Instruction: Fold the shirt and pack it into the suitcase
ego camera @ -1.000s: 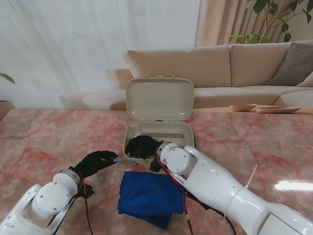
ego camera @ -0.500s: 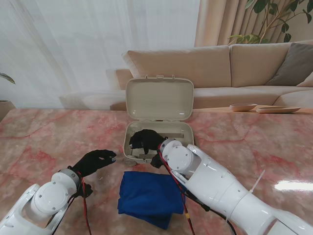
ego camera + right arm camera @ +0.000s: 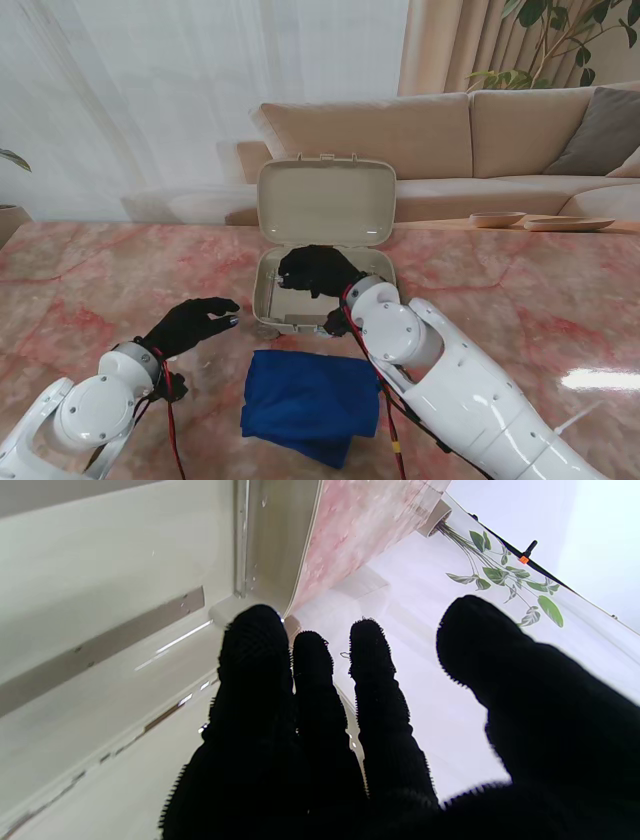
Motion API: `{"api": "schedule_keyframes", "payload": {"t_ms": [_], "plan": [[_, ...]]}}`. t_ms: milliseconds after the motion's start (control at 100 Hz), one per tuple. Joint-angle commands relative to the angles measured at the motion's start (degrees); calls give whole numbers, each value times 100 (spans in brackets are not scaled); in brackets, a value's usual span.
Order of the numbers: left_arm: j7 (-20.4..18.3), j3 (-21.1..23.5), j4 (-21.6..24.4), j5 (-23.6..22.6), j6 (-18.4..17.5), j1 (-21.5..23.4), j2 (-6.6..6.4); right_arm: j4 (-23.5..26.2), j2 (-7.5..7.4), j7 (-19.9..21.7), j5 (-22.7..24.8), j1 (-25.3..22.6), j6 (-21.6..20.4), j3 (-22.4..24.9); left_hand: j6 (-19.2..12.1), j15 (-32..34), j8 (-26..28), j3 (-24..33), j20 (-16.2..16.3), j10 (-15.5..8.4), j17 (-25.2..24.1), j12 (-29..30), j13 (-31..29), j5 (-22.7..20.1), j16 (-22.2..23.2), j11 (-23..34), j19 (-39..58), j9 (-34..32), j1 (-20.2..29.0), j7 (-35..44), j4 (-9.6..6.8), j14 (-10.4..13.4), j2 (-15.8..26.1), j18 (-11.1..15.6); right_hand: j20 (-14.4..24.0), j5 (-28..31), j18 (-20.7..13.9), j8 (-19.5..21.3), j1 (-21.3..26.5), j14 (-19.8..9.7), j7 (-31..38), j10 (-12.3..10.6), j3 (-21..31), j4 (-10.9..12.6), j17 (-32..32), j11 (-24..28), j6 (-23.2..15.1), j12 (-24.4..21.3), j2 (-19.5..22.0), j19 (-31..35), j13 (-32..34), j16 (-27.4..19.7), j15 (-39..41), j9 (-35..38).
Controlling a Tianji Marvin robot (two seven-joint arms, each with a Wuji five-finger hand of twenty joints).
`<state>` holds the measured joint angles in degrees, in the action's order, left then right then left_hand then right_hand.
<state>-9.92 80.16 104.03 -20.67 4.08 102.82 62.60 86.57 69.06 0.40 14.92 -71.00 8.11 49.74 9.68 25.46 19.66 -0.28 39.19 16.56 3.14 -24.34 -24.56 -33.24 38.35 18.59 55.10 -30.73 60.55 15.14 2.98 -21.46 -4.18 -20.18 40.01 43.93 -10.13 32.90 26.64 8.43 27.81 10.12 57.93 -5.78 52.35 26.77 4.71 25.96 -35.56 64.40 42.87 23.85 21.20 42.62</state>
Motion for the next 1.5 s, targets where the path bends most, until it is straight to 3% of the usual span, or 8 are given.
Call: {"api": "schedule_keyframes", "payload": {"t_ms": [0, 80, 100, 130, 260, 360, 780, 1490], "plan": [[12, -25, 155, -39, -82, 88, -6, 155, -170, 104, 57, -249, -12, 106, -107, -156, -6, -190, 3, -64, -37, 61, 40, -32, -54, -124, -55, 14, -33, 12, -9, -36, 288, -125, 173, 72, -357, 96, -171, 310, -118, 113, -80, 214, -30, -44, 24, -32, -125, -86, -67, -70, 30, 25], [25, -51, 278, -80, -161, 133, -10, 495, -279, 175, 354, -576, -16, 363, -99, -160, -8, -189, 3, -66, -37, 64, 40, -31, -57, -133, -55, 7, -35, 0, -7, -46, 285, -125, -99, 111, 1100, 165, -155, 319, -176, 138, -109, 216, -982, -99, 49, 7, -206, -963, -16, -52, 11, 84], [29, -60, 303, -88, -183, 141, -11, 570, -304, 195, 425, -652, -20, 422, -95, -160, -9, -190, 3, -62, -31, 64, 39, -32, -57, -133, -53, -1, -38, -3, -7, -53, 285, -130, -422, 116, 2175, 184, -157, 321, -185, 140, -114, 215, -2082, -103, 52, 19, -223, -2017, -8, -48, 7, 96], [32, -76, 340, -96, -215, 155, -13, 704, -343, 230, 548, -785, -11, 519, -99, -162, -9, -192, 4, -57, -27, 64, 42, -34, -58, -135, -51, -4, -44, -5, -5, -58, 284, -136, -526, 121, 2592, 200, -159, 320, -189, 145, -125, 213, -2608, -105, 63, 28, -258, -2457, -5, -46, 3, 105], [56, -192, 442, -128, -340, 199, -19, 1186, -462, 283, 1044, -1390, 92, 904, -99, -171, -9, -195, 5, -55, -26, 68, 45, -42, -63, -149, -50, -12, -61, -21, -2, -64, 285, -140, -531, 161, 2359, 266, -222, 323, -172, 193, -256, 205, -3191, -108, 124, 58, -289, -2382, -43, -81, -85, 133], [29, -297, 475, -174, -441, 211, -38, 1420, -517, 295, 1216, -1813, 30, 1163, -96, -177, -9, -192, 2, -56, -30, 70, 47, -35, -66, -160, -57, -7, -68, -34, -2, -65, 292, -134, -1578, 166, 2185, 371, -241, 314, -282, 227, -427, 235, -3572, -158, 160, 70, -217, -1452, -96, -205, -238, 121], [96, -782, 331, -187, -531, 182, -47, 2056, -646, 306, 1848, -3192, -396, 1829, -87, -197, 5, -201, -8, -59, -69, 63, 122, -29, -60, -160, -94, 14, -116, -47, 3, -127, 284, -114, -1710, 58, 2277, 370, -79, 392, -391, 314, -701, 263, -3701, -252, 275, 55, -312, -778, -111, -222, -328, 40], [-66, -1242, -278, -821, -698, -82, -152, 1571, -699, -18, 2776, -3088, -418, 1299, 114, -447, -55, -224, 20, -75, -405, 120, 567, 380, -140, -305, -330, 454, -421, -261, 11, -57, 119, 13, -1773, -278, 2477, 305, -352, 494, -731, 427, -962, 66, -3949, -328, 552, 19, -831, -809, -515, -242, -451, -483]]}}
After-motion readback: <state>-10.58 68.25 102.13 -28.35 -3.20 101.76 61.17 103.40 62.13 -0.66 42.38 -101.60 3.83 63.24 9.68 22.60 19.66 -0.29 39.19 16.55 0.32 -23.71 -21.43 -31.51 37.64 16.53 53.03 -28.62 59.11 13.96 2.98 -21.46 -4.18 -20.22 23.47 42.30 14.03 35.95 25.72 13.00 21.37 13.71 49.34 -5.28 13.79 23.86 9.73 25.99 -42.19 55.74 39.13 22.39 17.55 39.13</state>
